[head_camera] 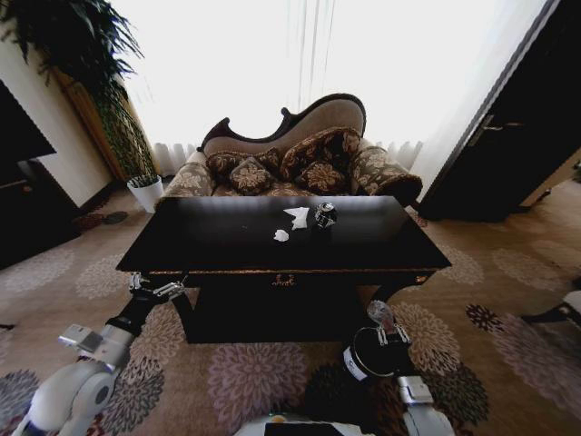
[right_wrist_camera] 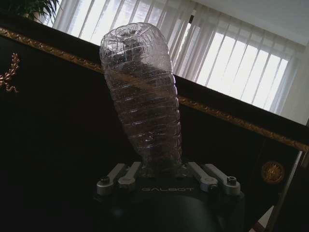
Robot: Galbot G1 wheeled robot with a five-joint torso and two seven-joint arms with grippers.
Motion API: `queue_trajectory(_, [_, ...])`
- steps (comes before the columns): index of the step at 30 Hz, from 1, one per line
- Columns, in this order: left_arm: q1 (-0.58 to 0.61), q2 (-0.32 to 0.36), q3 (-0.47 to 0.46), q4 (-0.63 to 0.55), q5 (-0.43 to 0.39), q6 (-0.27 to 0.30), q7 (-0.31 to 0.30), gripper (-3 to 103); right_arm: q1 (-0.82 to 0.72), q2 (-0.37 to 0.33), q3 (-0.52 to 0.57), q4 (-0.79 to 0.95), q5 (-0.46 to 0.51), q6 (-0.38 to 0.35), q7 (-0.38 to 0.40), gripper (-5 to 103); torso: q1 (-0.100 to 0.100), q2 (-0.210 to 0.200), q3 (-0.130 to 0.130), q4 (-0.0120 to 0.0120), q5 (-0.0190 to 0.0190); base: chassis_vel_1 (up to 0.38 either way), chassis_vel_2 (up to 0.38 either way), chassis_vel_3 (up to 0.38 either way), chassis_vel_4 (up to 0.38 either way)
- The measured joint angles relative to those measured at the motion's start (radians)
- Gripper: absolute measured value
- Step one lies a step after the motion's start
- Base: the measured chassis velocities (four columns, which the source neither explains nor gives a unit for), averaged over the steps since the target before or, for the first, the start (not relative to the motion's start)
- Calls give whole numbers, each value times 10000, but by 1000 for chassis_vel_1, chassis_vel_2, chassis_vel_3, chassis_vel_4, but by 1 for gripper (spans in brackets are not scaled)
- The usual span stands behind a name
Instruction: Move to the front of the table and place the trash on the table into the trash bin.
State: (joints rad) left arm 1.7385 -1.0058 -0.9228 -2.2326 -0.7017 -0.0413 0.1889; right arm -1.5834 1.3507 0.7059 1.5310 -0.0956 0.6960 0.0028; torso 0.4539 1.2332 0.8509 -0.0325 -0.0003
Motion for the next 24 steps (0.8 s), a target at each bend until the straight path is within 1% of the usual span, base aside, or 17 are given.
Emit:
queue_trajectory(7, [3,-5,-2,0,0,1,-10,100,654,-24,-439,-1320,-201,124,-66,27,0,0,0,0,0,0,0,0,0])
queue_trajectory(8, [3,-5,-3,0,0,1,-13,100,891,-71,-641,-1812,-210,127,-70,27,0,0,0,0,-1,0,0,0,0])
queue_trajectory(9, [3,-5,-3,0,0,1,-13,100,891,-71,-641,-1812,-210,127,-70,27,0,0,0,0,-1,0,0,0,0])
queue_trajectory(12, [2,-6,-5,0,1,1,-17,100,1328,-145,-966,-2895,-199,119,-74,27,0,0,0,1,0,0,0,0,0])
queue_trajectory(13, [3,-6,-7,0,2,1,-19,100,1528,-165,-1110,-3511,-4,36,-83,27,0,0,0,2,2,0,0,0,0])
queue_trajectory(14, [3,-6,-7,0,2,1,-19,100,1528,-165,-1110,-3511,-4,36,-83,27,0,0,0,2,2,0,0,0,0])
queue_trajectory(16, [3,-6,-8,2,4,1,-21,100,1792,-168,-1193,-4201,337,-141,-134,27,0,0,1,-4,3,0,0,0,0])
queue_trajectory(17, [3,-6,-9,2,4,1,-21,100,2137,-156,-1147,-4686,482,-262,-153,27,0,0,0,-3,1,0,0,0,0])
queue_trajectory(20, [3,-7,-11,3,5,1,-22,100,2574,-145,-1114,-5192,652,-441,-166,27,0,0,0,3,-1,0,0,0,0])
queue_trajectory(24, [2,-6,-14,7,8,0,-26,100,3303,-197,-1291,-6242,799,-647,-212,27,1,0,1,0,1,0,0,0,0])
